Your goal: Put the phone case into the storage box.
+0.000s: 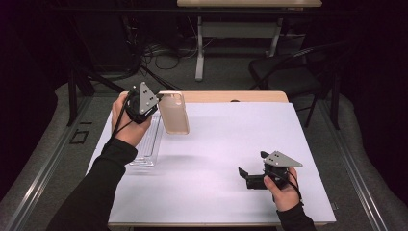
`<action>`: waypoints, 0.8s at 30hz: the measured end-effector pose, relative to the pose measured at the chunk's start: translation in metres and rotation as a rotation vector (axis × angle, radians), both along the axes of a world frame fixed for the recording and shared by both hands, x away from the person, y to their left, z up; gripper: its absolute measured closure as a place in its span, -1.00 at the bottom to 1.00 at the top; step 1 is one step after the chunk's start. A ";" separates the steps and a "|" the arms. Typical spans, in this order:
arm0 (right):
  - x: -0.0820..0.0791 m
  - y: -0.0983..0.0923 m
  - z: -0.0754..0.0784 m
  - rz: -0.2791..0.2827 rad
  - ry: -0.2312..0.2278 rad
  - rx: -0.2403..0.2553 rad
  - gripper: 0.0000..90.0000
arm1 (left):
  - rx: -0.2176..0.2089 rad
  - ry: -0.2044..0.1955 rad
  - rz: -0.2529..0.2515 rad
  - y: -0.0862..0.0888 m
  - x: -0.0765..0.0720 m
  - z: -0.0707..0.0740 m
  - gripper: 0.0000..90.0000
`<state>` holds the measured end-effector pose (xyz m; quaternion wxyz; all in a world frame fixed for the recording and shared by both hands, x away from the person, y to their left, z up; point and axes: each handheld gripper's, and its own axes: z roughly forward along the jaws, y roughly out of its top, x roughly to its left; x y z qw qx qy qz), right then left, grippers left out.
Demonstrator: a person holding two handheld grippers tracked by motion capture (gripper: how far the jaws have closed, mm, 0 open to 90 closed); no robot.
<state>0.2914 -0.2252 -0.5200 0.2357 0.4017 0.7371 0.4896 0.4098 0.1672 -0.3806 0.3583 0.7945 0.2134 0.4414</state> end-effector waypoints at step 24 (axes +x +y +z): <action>0.000 -0.001 -0.004 -0.021 -0.003 -0.014 -1.00 | 0.055 -0.045 0.069 0.028 0.029 -0.005 0.78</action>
